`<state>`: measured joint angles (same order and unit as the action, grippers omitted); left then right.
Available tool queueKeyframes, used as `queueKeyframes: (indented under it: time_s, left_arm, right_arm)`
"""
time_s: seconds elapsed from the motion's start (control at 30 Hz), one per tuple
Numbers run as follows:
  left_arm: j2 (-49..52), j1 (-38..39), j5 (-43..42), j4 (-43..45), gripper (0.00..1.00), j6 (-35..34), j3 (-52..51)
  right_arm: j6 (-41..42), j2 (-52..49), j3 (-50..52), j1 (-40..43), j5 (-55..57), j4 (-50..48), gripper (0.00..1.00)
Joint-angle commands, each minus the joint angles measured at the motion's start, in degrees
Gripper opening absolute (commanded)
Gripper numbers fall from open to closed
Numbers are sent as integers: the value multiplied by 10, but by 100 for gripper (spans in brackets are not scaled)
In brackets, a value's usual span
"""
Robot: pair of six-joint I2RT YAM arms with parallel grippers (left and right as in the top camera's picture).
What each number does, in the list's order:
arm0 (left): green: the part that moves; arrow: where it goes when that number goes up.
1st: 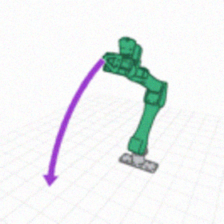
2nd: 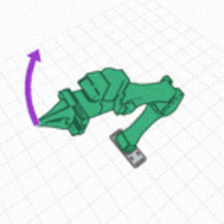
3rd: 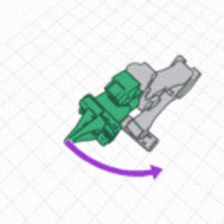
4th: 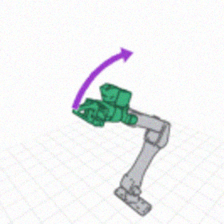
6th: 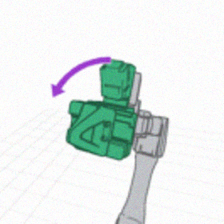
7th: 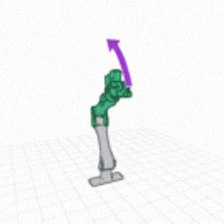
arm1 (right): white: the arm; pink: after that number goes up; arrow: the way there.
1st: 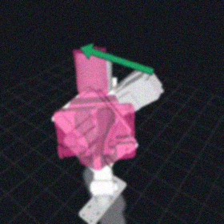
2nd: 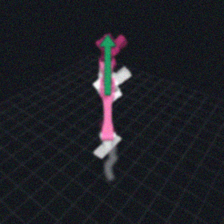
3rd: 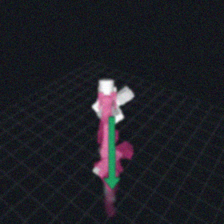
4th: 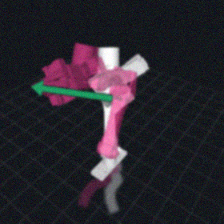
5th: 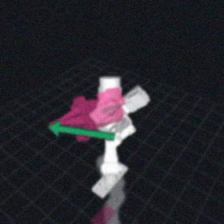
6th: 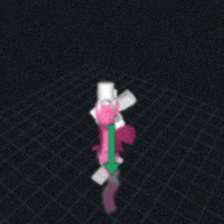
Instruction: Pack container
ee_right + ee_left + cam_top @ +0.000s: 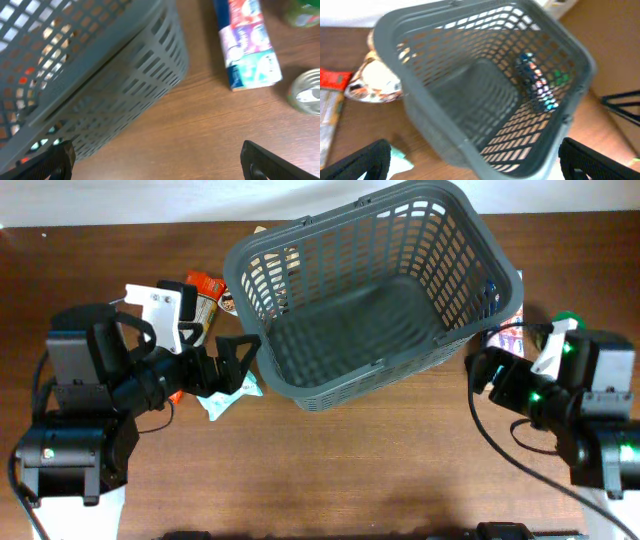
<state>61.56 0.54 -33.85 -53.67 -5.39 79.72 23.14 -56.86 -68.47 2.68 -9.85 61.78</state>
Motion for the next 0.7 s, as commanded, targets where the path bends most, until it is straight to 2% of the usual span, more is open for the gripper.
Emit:
queueKeyframes:
  time_s: [0.0,0.03,0.1,0.13,0.17,0.33,0.4,0.43,0.53,0.67]
  left_arm:
    - [-1,2,-54,14,99,5,12]
    - [-1,2,-54,18,84,5,12]
    - [-1,2,-54,27,44,5,12]
    - [-1,2,-52,31,15,5,12]
    - [-1,2,-46,33,2,5,12]
    - [-1,14,-16,15,2,-1,13]
    - [-3,43,28,-6,2,-1,13]
    - [-8,94,88,-30,2,-1,13]
    - [-17,189,178,-59,2,-16,11]
    - [-35,311,314,-85,2,-105,-19]
  right_arm:
    - [-62,-5,-16,-4,-90,-5,100]
    - [-87,-4,-26,-4,-108,-7,83]
    - [-112,-2,-54,-4,-109,-7,41]
    - [-123,-2,-72,-4,-105,-7,4]
    - [-122,-2,-90,-4,-97,-8,4]
    - [-124,-20,-169,-4,-15,-9,4]
    - [-124,-40,-189,-4,1,-12,4]
    - [-124,-70,-204,-4,3,-13,3]
    - [-124,-116,-217,-4,2,-8,3]
    - [-124,-173,-238,-4,3,9,4]
